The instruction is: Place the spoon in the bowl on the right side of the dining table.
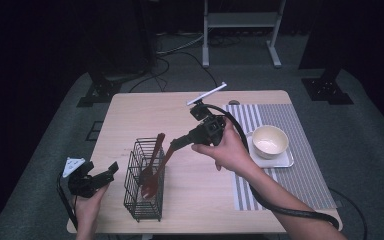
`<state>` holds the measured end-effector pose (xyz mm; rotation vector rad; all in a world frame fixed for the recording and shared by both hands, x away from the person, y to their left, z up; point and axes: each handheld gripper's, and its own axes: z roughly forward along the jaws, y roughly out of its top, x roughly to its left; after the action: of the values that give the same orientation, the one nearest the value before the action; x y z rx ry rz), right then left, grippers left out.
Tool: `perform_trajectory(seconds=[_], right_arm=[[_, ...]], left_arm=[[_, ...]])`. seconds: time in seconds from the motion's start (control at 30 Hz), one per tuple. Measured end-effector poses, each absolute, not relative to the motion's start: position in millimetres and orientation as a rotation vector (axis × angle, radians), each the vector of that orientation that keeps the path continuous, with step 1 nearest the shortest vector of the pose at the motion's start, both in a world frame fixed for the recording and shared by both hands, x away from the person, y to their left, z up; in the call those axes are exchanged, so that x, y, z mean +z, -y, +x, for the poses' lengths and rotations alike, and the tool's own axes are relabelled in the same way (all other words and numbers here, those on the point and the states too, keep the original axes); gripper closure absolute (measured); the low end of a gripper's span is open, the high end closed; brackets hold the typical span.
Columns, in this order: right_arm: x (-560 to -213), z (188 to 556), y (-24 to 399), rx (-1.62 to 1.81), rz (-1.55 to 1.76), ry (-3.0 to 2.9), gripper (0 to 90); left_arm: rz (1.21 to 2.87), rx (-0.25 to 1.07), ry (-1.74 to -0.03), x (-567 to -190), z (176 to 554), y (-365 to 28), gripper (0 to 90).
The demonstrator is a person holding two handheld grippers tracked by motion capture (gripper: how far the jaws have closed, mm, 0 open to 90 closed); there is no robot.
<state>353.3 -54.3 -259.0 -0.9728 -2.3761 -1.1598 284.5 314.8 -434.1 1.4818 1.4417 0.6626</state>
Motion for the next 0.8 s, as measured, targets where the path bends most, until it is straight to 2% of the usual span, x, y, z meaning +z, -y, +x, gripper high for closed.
perform_trajectory(seconds=[0.8], right_arm=[[-254, 355, 90, -1.183, -1.014, 2.33, 83.5]], left_arm=[[1.488, 0.664, -1.441, -434, 285, -314, 1.6]])
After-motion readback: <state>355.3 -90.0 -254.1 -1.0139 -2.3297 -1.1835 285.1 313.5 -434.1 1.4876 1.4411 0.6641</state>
